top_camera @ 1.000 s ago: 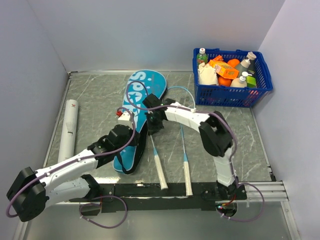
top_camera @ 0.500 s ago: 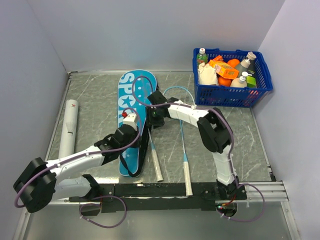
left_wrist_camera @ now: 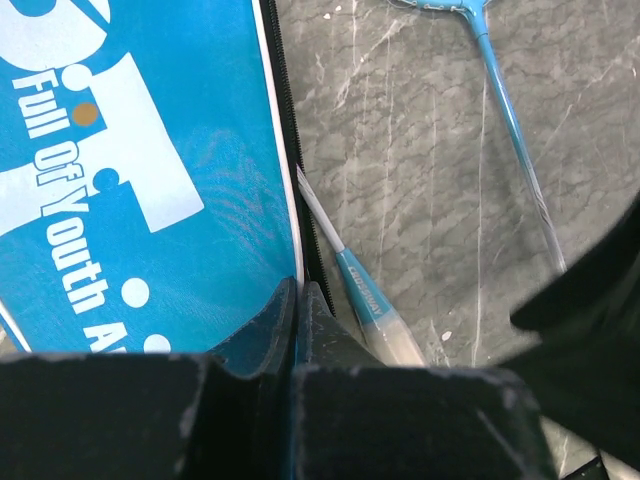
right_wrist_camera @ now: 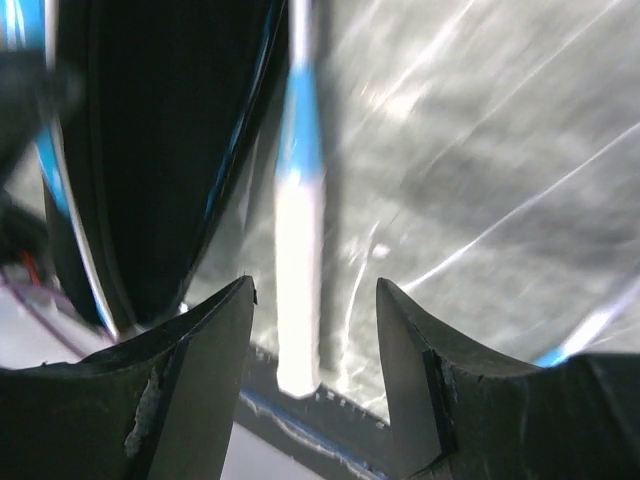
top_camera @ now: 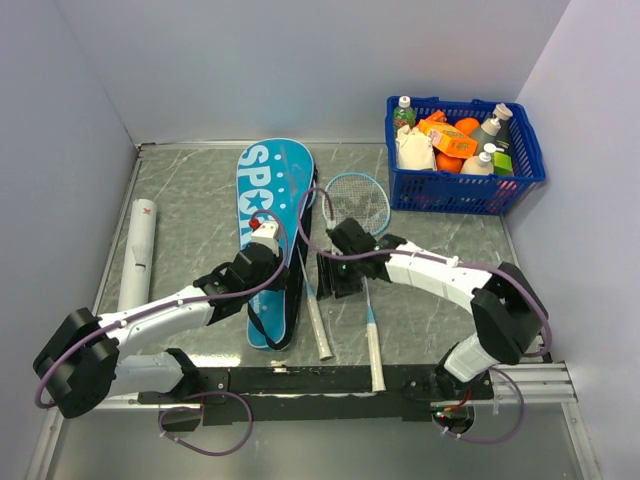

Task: Pack up the badminton gear

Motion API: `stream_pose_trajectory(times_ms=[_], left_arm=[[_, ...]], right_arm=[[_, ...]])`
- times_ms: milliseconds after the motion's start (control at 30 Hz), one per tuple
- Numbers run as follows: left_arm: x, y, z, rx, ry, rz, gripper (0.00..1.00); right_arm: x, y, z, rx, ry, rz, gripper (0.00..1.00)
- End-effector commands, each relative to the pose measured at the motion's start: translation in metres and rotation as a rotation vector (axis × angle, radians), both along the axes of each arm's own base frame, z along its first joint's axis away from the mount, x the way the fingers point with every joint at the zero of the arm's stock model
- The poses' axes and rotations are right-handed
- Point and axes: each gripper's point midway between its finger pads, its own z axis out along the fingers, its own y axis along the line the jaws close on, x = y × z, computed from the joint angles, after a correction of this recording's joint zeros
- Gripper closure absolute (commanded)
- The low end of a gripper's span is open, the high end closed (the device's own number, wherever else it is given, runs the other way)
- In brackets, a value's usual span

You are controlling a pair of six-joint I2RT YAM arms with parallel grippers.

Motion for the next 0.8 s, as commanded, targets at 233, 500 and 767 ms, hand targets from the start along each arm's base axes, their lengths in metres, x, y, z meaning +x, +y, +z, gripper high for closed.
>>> stream_pose_trajectory(times_ms=[233, 500, 767], left_arm=[[0.008, -0.012, 0.022, -0.064, -0.068, -0.013, 0.99], [0.006, -0.01, 0.023, -0.066, -0.07, -0.009, 0.99], [0.005, -0.008, 0.023, -0.066, -0.07, -0.008, 0.99]], right_arm=[[-0.055, 0.019, -0.013, 0.035, 0.05, 0.069, 0.4], [-0.067, 0.023, -0.036, 0.009, 0.096, 0.062, 0.4], [-0.072, 0.024, -0.054, -0.015, 0.123, 0.06, 0.42]])
